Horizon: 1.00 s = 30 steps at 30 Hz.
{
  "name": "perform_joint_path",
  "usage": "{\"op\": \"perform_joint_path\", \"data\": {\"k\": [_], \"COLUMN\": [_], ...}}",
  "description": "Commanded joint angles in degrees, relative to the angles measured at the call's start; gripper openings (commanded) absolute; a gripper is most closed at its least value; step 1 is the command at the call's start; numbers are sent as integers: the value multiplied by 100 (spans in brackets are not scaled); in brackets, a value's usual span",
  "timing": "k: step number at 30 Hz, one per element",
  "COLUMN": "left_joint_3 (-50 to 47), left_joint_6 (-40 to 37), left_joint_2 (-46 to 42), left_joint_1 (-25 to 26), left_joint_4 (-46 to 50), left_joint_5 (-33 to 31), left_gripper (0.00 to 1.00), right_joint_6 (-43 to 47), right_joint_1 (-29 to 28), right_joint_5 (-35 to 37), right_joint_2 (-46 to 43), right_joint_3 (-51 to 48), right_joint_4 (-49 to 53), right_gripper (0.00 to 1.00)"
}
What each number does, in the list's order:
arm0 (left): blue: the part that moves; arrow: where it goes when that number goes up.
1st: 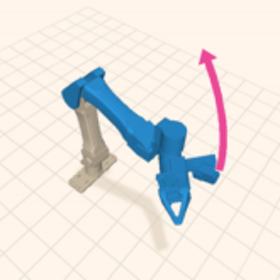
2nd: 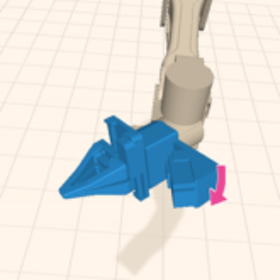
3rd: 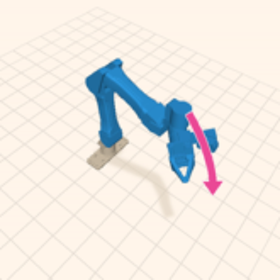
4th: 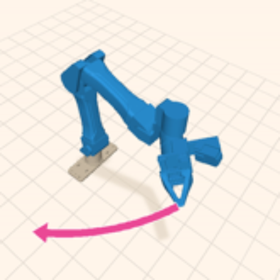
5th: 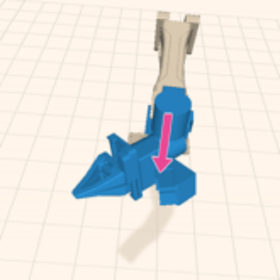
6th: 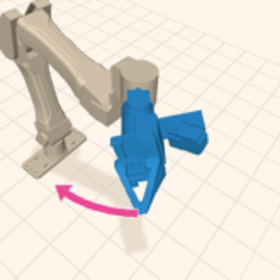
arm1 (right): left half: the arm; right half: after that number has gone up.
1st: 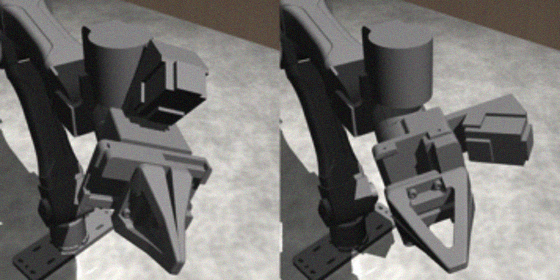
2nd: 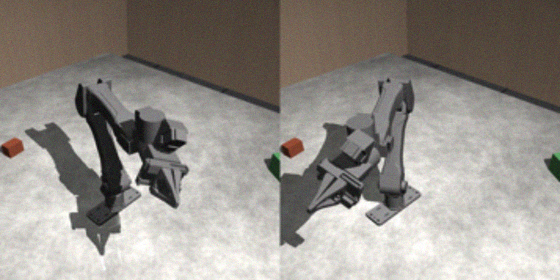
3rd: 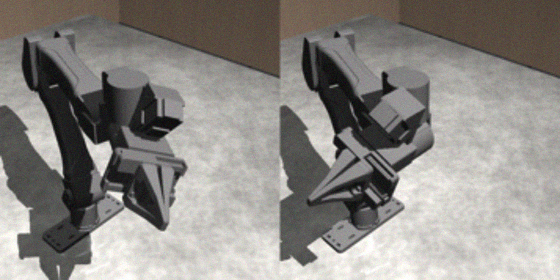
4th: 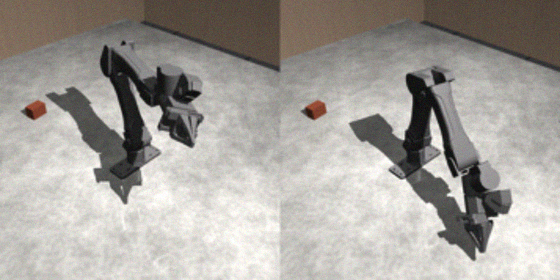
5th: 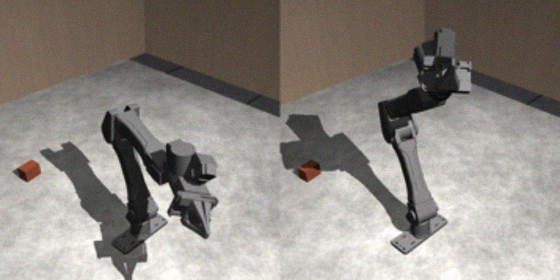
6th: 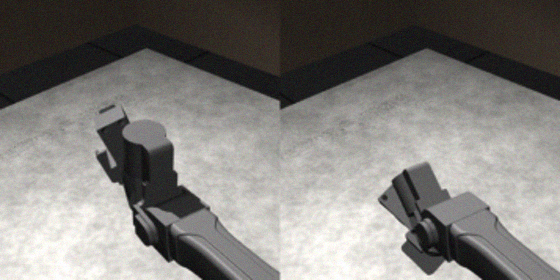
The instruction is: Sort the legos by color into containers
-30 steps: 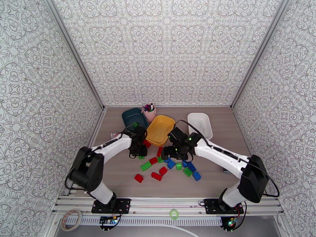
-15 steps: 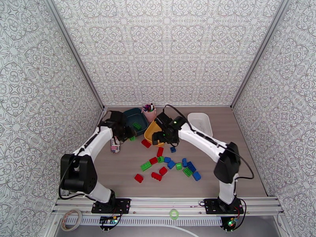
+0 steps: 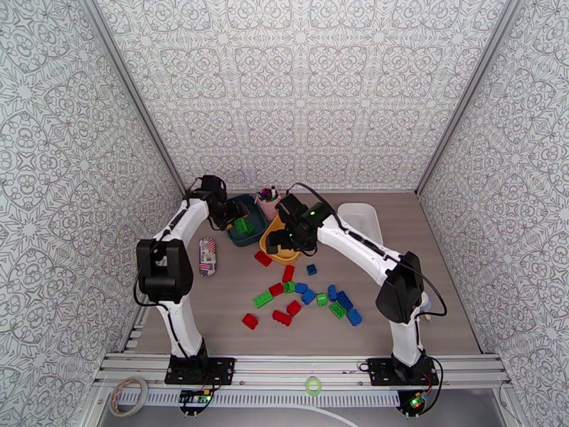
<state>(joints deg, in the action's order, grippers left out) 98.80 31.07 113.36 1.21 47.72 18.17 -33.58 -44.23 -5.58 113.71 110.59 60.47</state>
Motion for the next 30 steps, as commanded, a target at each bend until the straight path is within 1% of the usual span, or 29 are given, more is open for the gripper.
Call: {"op": "perform_joint_path", "data": {"k": [1, 2, 3, 4, 7, 8, 10, 14, 18, 20, 22, 25, 27, 30], "left_joint_3": [226, 191, 127, 46, -338, -471, -884, -1722, -2465, -2828, -3167, -3548, -3831, -4297], "left_joint_6": [-137, -189, -259, -339, -621, -702, -874, -1040, -965, -881, -819, -690, -543, -285], "left_joint_2": [-196, -287, -418, -567, -1073, -1237, -1636, -2359, -2947, -3155, -3320, -3429, -3489, -3637], "left_joint_1": [-15, 1, 40, 97, 298, 354, 583, 1137, 1886, 2250, 2665, 3270, 3564, 3887], "left_joint_4": [237, 222, 211, 203, 202, 202, 219, 209, 333, 351, 367, 443, 445, 328], "left_joint_5": [-131, -158, -214, -275, -366, -551, -672, -940, -1327, -1417, -1473, -1634, -1705, -1710], "left_gripper": [79, 80, 80, 81, 84, 85, 88, 92, 92, 91, 91, 91, 90, 90], "right_joint_6": [-207, -210, -206, -225, -357, -441, -524, -607, -700, -766, -779, -846, -881, -958], "right_joint_1": [141, 166, 186, 208, 293, 320, 403, 417, 415, 421, 422, 415, 411, 406], "right_joint_5": [269, 334, 372, 402, 327, 280, -43, -163, -265, -268, -342, -649, -811, -887], "right_joint_2": [-451, -535, -662, -789, -1089, -1165, -1269, -1602, -2017, -2197, -2344, -2630, -2853, -3250], "right_joint_3": [-313, -443, -634, -815, -1325, -1449, -1671, -2260, -2916, -3223, -3516, -4076, -4435, -4947], "right_joint_4": [-193, -261, -399, -519, -791, -820, -836, -1005, -1195, -1210, -1193, -1387, -1497, -1578], "right_gripper": [91, 90, 96, 98, 98, 99, 99, 99, 99, 96, 90, 82, 80, 80]}}
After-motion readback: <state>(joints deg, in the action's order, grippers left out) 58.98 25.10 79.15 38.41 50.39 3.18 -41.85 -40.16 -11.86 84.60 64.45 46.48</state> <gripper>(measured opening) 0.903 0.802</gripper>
